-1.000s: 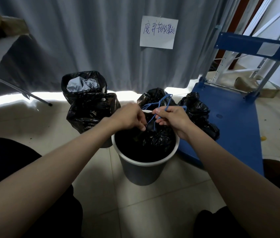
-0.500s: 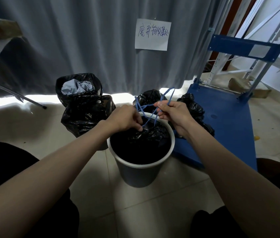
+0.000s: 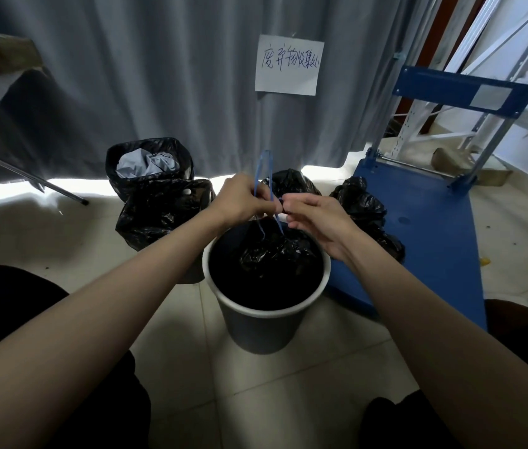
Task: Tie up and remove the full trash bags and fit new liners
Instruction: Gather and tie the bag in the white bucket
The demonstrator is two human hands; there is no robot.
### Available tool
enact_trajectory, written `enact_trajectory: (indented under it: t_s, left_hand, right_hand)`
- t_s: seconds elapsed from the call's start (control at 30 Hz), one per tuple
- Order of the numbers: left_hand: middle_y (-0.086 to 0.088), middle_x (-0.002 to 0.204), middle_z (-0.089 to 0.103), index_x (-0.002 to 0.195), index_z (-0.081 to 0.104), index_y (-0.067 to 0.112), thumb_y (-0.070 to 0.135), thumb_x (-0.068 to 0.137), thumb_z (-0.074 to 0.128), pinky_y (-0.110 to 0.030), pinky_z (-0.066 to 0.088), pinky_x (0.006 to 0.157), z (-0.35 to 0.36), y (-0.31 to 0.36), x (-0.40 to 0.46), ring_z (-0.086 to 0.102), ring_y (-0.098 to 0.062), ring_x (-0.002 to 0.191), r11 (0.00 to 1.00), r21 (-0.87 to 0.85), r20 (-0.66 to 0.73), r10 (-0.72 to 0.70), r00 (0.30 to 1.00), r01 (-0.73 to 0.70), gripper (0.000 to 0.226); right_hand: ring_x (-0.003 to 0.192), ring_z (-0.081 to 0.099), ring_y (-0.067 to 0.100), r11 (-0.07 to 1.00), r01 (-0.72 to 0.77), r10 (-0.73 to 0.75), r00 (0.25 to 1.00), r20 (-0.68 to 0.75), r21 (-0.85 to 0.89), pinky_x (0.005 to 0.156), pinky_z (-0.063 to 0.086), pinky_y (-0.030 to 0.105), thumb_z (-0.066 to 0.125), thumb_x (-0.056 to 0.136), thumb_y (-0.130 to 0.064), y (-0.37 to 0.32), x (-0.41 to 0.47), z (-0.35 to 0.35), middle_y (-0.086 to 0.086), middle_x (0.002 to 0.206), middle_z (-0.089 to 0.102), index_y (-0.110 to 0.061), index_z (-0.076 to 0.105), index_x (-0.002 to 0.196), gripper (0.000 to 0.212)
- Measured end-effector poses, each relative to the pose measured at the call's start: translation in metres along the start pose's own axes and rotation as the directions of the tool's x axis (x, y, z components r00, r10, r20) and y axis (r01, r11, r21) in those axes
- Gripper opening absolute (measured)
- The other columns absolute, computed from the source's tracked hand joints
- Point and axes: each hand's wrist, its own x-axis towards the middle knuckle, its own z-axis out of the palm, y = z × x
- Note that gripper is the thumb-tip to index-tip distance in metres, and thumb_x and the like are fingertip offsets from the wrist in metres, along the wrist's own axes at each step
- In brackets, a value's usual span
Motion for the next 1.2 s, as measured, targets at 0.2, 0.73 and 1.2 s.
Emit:
enact_trajectory:
  t_s: [0.2,0.73,1.2]
  left_hand:
    - [0.011,0.064,0.070,0.080,0.075,-0.001,0.008,0.075,0.080,-0.009,0.044,0.055,-0.008,0.011,0.001,0.057,0.004,0.053,0.998,-0.063,-0.038,-0.014,0.999,0.011,0.012]
    - [-0.005,0.064,0.061,0.089,0.073,-0.003,0.016,0.088,0.070,-0.020,0.051,0.051,-0.031,0.025,0.016,0.051,-0.009,0.048,0.911,-0.413,-0.196,-0.086,0.977,-0.003,0.019]
    - [-0.007,0.075,0.063,0.082,0.072,0.003,0.058,0.087,0.059,-0.029,0.045,0.069,0.028,-0.036,0.032,0.058,-0.021,0.071,0.921,0.094,0.021,-0.382,0.924,0.378,0.057]
  right_hand:
    - [0.068,0.064,0.012,0.991,-0.041,0.050,0.997,0.066,-0.127,0.062,0.055,0.017,0.056,0.091,0.007,0.019,0.003,0.012,0.013,0.095,0.072,0.004,0.068,0.108,0.022]
    - [0.074,0.059,0.006,0.950,-0.004,0.113,0.937,0.331,-0.313,0.065,0.049,0.017,0.055,0.098,-0.011,0.025,-0.005,0.023,0.005,0.094,0.073,-0.008,0.071,0.095,0.016]
    - [0.090,0.064,0.010,0.972,-0.104,0.136,0.980,0.143,-0.208,0.072,0.042,0.022,0.046,0.103,-0.020,0.025,-0.012,0.005,0.006,0.094,0.076,-0.013,0.067,0.094,0.023]
